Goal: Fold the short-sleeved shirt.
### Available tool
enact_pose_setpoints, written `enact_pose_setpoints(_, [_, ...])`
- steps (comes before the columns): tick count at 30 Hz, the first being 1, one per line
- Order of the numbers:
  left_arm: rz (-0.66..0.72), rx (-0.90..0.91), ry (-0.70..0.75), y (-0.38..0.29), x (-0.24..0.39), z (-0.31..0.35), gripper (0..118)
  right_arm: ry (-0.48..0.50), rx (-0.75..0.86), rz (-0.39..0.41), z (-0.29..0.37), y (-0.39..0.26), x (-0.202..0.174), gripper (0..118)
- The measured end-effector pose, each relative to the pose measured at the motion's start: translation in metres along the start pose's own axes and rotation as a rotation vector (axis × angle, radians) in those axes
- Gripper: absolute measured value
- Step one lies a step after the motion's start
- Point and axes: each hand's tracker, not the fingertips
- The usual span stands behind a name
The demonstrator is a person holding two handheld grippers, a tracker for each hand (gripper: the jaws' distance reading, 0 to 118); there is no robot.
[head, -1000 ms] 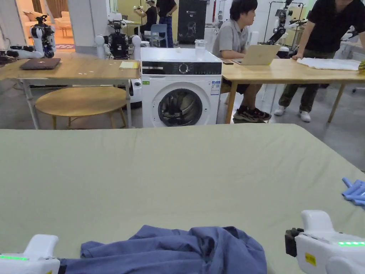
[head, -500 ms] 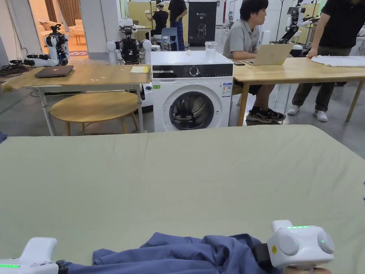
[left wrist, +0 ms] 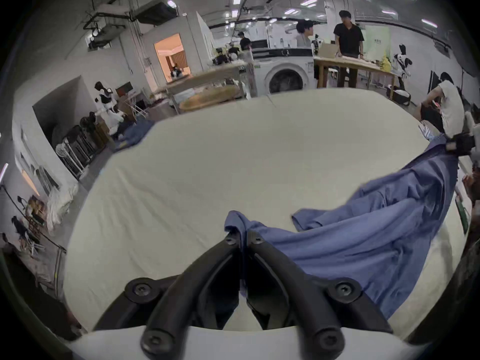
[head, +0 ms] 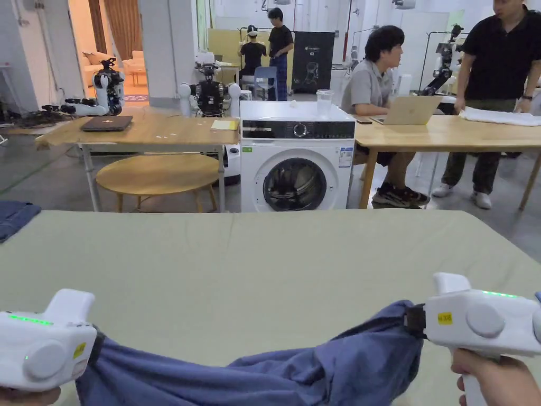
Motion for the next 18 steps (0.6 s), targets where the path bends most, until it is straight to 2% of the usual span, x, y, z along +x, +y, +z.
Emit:
enact_pose_setpoints(3, [-0.010,0.069,0.048,0.029,-0.018,0.029,0,-0.003,0.117,0.078,0.040,0.032,-0.018,9])
enact_pose_setpoints(10, [0.080,0.264,0.106,0.102,-0.065,0.089,0,-0.099,0.407,0.242,0.112,0.107,-0.044,9])
enact_pose_setpoints(13, [0.132,0.347,0.126,0.131,-0.082,0.113,0,-0.146,0.496,0.258,0.136,0.138,-0.048,9])
enact_pose_setpoints(18, [0.201,0.471,0.147,0.179,-0.108,0.137,0,-0.201,0.625,0.230,0.164,0.189,-0.047,9])
